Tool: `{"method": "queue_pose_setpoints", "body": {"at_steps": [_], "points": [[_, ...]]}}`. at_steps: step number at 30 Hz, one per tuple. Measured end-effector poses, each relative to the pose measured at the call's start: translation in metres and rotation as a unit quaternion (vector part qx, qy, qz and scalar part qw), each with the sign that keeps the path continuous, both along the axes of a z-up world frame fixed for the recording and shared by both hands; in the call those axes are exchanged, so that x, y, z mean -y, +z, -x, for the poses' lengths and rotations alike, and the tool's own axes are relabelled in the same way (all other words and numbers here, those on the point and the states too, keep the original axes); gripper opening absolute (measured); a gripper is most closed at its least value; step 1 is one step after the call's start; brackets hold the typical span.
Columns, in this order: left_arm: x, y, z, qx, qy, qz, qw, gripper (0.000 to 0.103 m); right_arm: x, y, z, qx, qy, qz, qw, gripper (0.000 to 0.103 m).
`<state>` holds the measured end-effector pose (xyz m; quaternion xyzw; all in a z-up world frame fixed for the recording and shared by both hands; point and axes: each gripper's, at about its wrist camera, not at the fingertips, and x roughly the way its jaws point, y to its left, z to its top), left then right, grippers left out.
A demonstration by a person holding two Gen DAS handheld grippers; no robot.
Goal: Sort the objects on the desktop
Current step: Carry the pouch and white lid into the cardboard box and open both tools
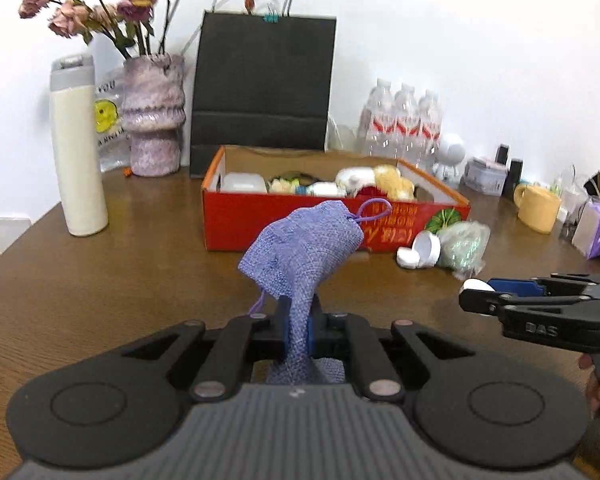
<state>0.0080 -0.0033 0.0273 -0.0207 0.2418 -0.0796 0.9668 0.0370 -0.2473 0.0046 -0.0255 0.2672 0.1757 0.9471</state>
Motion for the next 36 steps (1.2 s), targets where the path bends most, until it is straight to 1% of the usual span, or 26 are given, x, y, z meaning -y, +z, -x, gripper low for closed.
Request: {"method": "queue_pose_setpoints", "body": {"at_steps": [2, 4, 6, 7, 9, 10, 13, 15, 17, 20, 22, 24, 25, 27, 29, 30, 31, 32, 33, 34, 35, 36], "points": [[-0.001, 0.006, 0.008, 0.022, 0.000, 0.003, 0.9997, 0.009, 0.001, 0.012, 0.011, 0.013, 0.008, -0.006, 1.000, 0.038], [-0.002, 0.013, 0.018, 0.048, -0.005, 0.013, 0.9987, 0.009, 0.002, 0.023, 0.018, 0.014, 0.011, -0.016, 1.000, 0.038], [-0.001, 0.021, 0.028, 0.071, -0.005, 0.017, 0.9973, 0.009, 0.006, 0.033, 0.027, 0.023, -0.007, -0.028, 0.999, 0.038], [0.002, 0.025, 0.032, 0.080, 0.001, 0.009, 0.9968, 0.009, 0.006, 0.036, 0.032, 0.031, -0.015, -0.031, 0.999, 0.038], [0.012, 0.029, 0.042, 0.100, 0.016, -0.028, 0.9945, 0.009, 0.007, 0.044, 0.045, 0.055, -0.032, -0.035, 0.997, 0.038], [0.015, 0.031, 0.049, 0.111, 0.018, -0.034, 0.9930, 0.009, 0.007, 0.048, 0.051, 0.068, -0.036, -0.038, 0.996, 0.038], [0.017, 0.035, 0.065, 0.121, 0.021, -0.020, 0.9922, 0.009, 0.004, 0.059, 0.076, 0.116, -0.036, -0.031, 0.992, 0.038], [0.021, 0.035, 0.071, 0.129, 0.015, -0.022, 0.9913, 0.009, 0.002, 0.063, 0.090, 0.149, -0.033, -0.022, 0.988, 0.038], [0.022, 0.033, 0.068, 0.122, 0.015, -0.020, 0.9922, 0.009, 0.001, 0.066, 0.094, 0.162, -0.031, -0.018, 0.986, 0.038], [0.023, 0.036, 0.053, 0.120, 0.013, -0.018, 0.9926, 0.009, 0.002, 0.067, 0.086, 0.152, -0.026, -0.021, 0.988, 0.038], [0.024, 0.045, 0.036, 0.131, 0.011, -0.018, 0.9911, 0.009, 0.002, 0.071, 0.070, 0.145, -0.025, -0.018, 0.989, 0.038], [0.025, 0.058, 0.007, 0.130, 0.009, -0.027, 0.9911, 0.009, 0.003, 0.079, 0.047, 0.132, -0.019, -0.024, 0.991, 0.038], [0.025, 0.066, -0.010, 0.130, 0.008, -0.024, 0.9912, 0.009, 0.004, 0.085, 0.029, 0.122, -0.014, -0.030, 0.992, 0.038], [0.028, 0.079, -0.053, 0.108, -0.008, -0.010, 0.9941, 0.009, 0.005, 0.099, -0.007, 0.115, -0.024, -0.037, 0.992, 0.038], [0.035, 0.082, -0.104, 0.065, -0.045, 0.013, 0.9968, 0.009, 0.006, 0.110, -0.050, 0.094, -0.022, -0.039, 0.995, 0.038], [0.041, 0.080, -0.130, 0.043, -0.062, 0.016, 0.9970, 0.009, 0.004, 0.112, -0.073, 0.075, -0.017, -0.037, 0.996, 0.038], [0.048, 0.077, -0.155, 0.021, -0.078, 0.009, 0.9967, 0.009, 0.002, 0.113, -0.101, 0.039, -0.004, -0.028, 0.999, 0.038], [0.055, 0.072, -0.179, -0.006, -0.076, 0.007, 0.9971, 0.009, 0.000, 0.111, -0.128, 0.011, -0.003, -0.022, 1.000, 0.038], [0.062, 0.065, -0.204, -0.040, -0.076, 0.008, 0.9963, 0.009, -0.003, 0.107, -0.154, -0.023, -0.001, -0.002, 1.000, 0.038], [0.066, 0.058, -0.226, -0.076, -0.080, 0.022, 0.9936, 0.009, -0.007, 0.101, -0.176, -0.056, 0.002, 0.017, 0.998, 0.038], [0.070, 0.051, -0.241, -0.107, -0.088, 0.037, 0.9897, 0.009, -0.008, 0.096, -0.194, -0.079, -0.005, 0.028, 0.996, 0.038], [0.074, 0.044, -0.253, -0.128, -0.086, 0.044, 0.9870, 0.009, -0.011, 0.091, -0.208, -0.096, -0.009, 0.046, 0.994, 0.038]]}}
